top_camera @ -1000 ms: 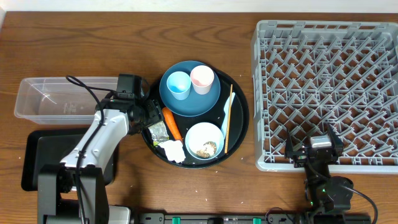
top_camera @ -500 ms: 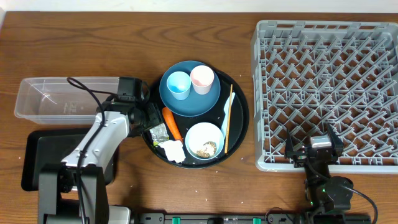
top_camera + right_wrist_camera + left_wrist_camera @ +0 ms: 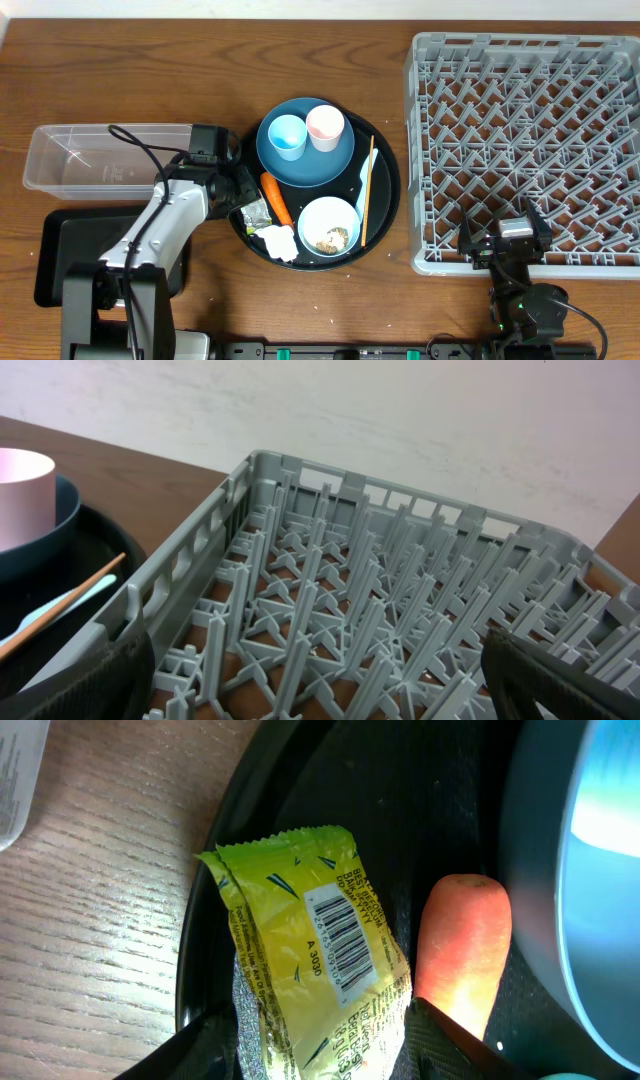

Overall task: Sort waste into correct bins and load items into the dishwasher rack
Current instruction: 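Close the left gripper on the yellow wrapper and lift it, then carry the wrapper left and drop it into the clear plastic bin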

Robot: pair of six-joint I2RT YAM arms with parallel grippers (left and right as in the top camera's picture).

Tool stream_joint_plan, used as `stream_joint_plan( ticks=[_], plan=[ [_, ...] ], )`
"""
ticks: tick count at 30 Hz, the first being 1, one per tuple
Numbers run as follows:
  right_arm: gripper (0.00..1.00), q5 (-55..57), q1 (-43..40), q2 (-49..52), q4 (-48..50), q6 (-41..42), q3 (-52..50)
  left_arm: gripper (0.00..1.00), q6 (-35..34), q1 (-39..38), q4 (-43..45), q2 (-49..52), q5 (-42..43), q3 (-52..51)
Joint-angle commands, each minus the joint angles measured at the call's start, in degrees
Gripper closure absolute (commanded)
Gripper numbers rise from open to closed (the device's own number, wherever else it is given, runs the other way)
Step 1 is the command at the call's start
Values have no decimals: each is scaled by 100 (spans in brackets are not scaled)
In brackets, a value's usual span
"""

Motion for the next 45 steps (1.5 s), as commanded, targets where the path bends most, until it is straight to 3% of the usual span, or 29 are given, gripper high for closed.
stream_joint_plan(
  ticks=[1, 8, 15, 18, 19, 20, 28, 40, 45],
  plan=[
    [1, 17, -35, -24, -20, -31, -9, 45, -28, -9, 79, 52, -72, -83],
    [1, 17, -35, -24, -20, -31, -9, 46, -50, -9, 376, 52, -72, -227],
    [1, 15, -35, -24, -20, -31, -9, 67, -48, -9, 409, 50, -70, -225],
    [1, 17, -35, -24, -20, -31, -9, 81, -46, -9, 407, 48, -68, -225],
    [1, 17, -35, -24, -20, -31, -9, 93, -44, -9, 407, 48, -48, -223],
    [1, 17, -35, -24, -20, -31, -9, 94, -44, -9, 407, 42, -26, -223],
    [1, 17, -35, -24, -20, -31, -9, 94, -46, -9, 229, -417, -26, -144],
    [1, 17, -35, -24, -20, -31, -9, 94, -37, 37, -9, -2286, -85, 297],
    [1, 17, -35, -24, -20, -31, -9, 94, 251, 240, 238, -2876, -767, 337]
  ],
)
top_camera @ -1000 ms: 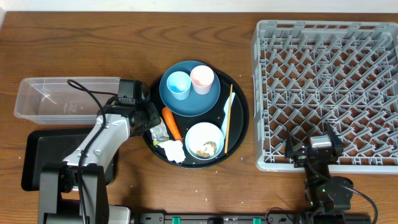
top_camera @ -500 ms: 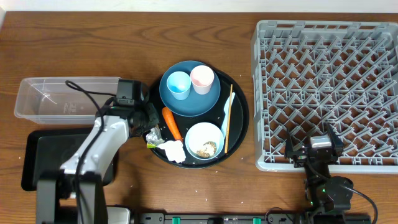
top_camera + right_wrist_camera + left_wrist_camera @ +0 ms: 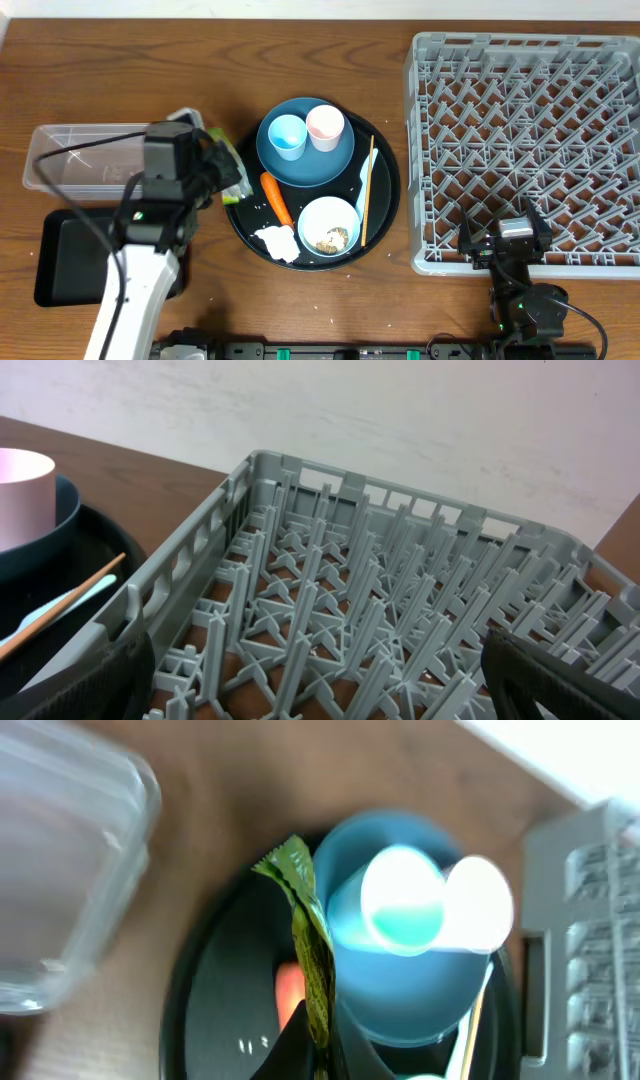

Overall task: Sort waste into correct bins and load items into the dishwasher rack
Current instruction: 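Carry the wrapper left and drop it into the clear plastic bin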

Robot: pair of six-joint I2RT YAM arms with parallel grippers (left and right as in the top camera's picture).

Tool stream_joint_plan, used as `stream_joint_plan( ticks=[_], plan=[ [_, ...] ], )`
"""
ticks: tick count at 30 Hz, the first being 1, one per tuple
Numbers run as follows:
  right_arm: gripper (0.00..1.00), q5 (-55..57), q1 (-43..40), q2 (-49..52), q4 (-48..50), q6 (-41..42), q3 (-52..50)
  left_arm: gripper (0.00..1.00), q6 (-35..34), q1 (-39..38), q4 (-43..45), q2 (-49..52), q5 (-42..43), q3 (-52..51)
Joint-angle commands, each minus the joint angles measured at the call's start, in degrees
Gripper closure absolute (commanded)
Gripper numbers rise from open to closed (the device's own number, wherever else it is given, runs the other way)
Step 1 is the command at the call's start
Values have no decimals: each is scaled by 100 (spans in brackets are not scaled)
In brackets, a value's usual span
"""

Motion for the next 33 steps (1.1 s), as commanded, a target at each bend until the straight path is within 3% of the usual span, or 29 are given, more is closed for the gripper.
stream_joint_plan(
  ticks=[1, 5, 13, 27, 33],
  plan=[
    [1, 17, -35, -24, -22, -31, -9, 94, 334, 186, 61, -315, -833, 133],
    [1, 17, -35, -24, -22, -31, -9, 94, 444, 501, 199, -614, -1810, 133],
    [1, 17, -35, -24, -22, -31, -9, 94, 584, 1572, 765, -310, -1840, 133],
    [1, 17, -35, -24, -22, -31, -9, 94, -715, 4068, 2240, 1652, 525, 133],
    [1, 17, -35, -24, -22, -31, -9, 94, -1012, 4483, 2824, 2524, 1373, 133]
  ],
)
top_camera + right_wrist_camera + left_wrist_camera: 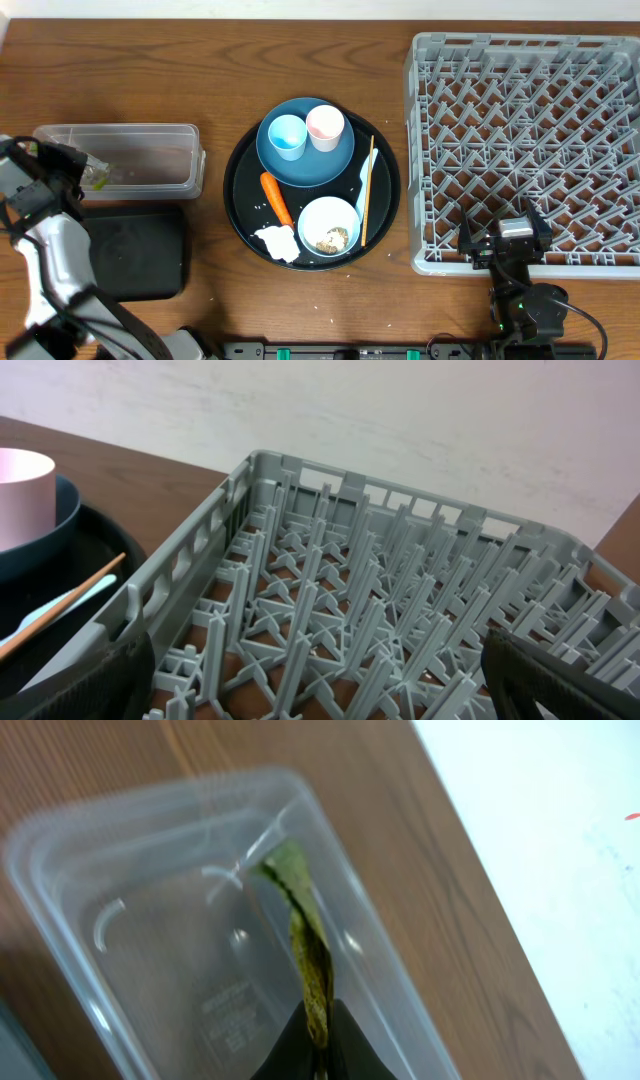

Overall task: Sort waste into correct bins and load items into the dishwasher rack
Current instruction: 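Carry the wrapper left and drop it into the clear plastic bin, then reach the left gripper back to the crumpled white tissue on the tray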

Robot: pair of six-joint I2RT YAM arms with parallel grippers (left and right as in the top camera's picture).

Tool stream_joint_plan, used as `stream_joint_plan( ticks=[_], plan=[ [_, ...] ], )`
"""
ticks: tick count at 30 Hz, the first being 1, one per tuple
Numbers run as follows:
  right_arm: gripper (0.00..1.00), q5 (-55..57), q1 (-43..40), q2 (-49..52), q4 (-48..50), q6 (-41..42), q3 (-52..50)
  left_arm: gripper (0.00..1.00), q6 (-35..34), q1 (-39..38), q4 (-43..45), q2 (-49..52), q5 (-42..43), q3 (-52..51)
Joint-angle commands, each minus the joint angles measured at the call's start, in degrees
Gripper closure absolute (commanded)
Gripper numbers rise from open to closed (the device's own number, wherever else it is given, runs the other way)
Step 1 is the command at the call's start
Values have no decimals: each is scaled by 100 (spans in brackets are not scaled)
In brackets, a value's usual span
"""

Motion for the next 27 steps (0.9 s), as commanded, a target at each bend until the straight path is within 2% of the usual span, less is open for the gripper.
stream_joint_plan(
  ticks=[1, 3, 5, 7, 10, 14, 17, 22, 24, 27],
  plan=[
    [1, 17, -35, -24, -22, -31, -9, 94, -398, 76, 116, 400, 708, 125],
    [1, 17, -35, -24, -22, -31, -9, 91, -409, 76, 234, 570, 708, 125],
    [1, 17, -35, -24, -22, -31, -9, 78, -437, 76, 380, 634, 710, 125],
    [1, 17, -35, -24, -22, -31, -9, 57, -557, 76, 595, 621, 802, 125],
    [1, 17, -35, -24, -22, -31, -9, 45, -621, 76, 1097, 538, 1290, 129],
    [1, 17, -35, -24, -22, -31, -9, 44, -1237, 63, 1419, 173, 1615, 129],
    [1, 17, -35, -24, -22, -31, -9, 44, -1329, -46, 1338, -286, 1720, 129],
    [1, 17, -35, -24, -22, -31, -9, 46, -1327, -579, 680, -1045, 1751, 129],
    [1, 17, -35, -24, -22, -31, -9, 50, -1320, -885, 238, -1342, 1749, 129],
    [1, 17, -35, -24, -22, -31, -9, 51, -1158, -1412, -612, -1805, 1733, 129]
  ],
)
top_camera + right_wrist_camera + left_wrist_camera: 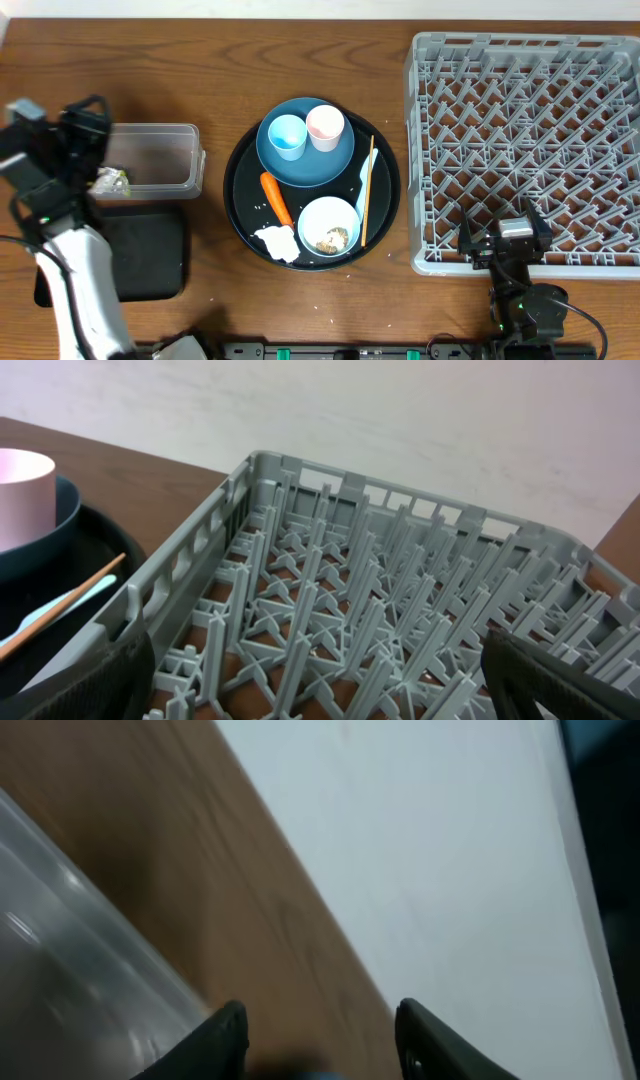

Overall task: Sort waste into correct bins and load items into the dishwasher rack
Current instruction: 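Reach the left gripper back to the crumpled white tissue on the tray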

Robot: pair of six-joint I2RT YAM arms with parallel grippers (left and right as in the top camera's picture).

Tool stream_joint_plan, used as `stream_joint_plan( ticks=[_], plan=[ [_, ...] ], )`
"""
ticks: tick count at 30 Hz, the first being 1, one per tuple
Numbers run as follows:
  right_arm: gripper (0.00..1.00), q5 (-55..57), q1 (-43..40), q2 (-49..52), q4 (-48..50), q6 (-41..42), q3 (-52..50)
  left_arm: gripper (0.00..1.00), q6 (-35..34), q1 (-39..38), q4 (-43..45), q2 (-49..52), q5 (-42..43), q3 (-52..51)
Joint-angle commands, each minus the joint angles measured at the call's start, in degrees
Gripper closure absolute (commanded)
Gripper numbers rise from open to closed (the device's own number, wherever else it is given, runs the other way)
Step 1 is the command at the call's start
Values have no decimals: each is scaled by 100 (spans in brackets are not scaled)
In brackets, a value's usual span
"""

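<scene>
A yellow-green wrapper (108, 181) lies in the left end of the clear plastic bin (160, 160). My left gripper (88, 125) hovers over that bin's left end; in the left wrist view, the left gripper (320, 1032) is open with nothing between its fingers, facing the table's far edge and the wall. The round black tray (388, 200) holds a carrot (276, 198), a crumpled napkin (275, 241), a white bowl (328, 225) with scraps, and a blue plate (300, 168) with a blue cup (287, 135) and a pink cup (325, 126). My right gripper (503, 240) rests open at the rack's front edge.
The grey dishwasher rack (530, 150) fills the right side and is seen close up as the rack (330, 610). A black bin (140, 255) lies in front of the clear one. A chopstick (367, 190) and a pale blue spoon (357, 188) lie on the tray's right side.
My left gripper was shut on the wrapper over the clear bin. Now it is open, the wrapper lies in the bin, and the wrist has tilted up toward the wall. The right arm is unchanged.
My left gripper was down at the wrapper beside the carrot on the round tray. Then it held the wrapper at the tray's left edge, then over the clear bin. Now the wrapper lies in that bin and the gripper is open. The right arm stayed still.
</scene>
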Motion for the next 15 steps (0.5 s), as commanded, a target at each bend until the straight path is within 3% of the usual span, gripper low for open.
stream_joint_plan(
  ticks=[1, 7, 11, 15],
  plan=[
    [1, 15, -35, -24, -22, -31, -9, 51, 232, -535, -612, -472, 63, 92],
    [1, 17, -35, -24, -22, -31, -9, 62, 1147, -1923, -2623, -1241, -1088, 92],
    [1, 17, -35, -24, -22, -31, -9, 62, 1484, -2894, -3880, -1423, -2028, 92],
    [1, 17, -35, -24, -22, -31, -9, 62, 1569, -3775, -4446, -1335, -2955, 90]
  ],
)
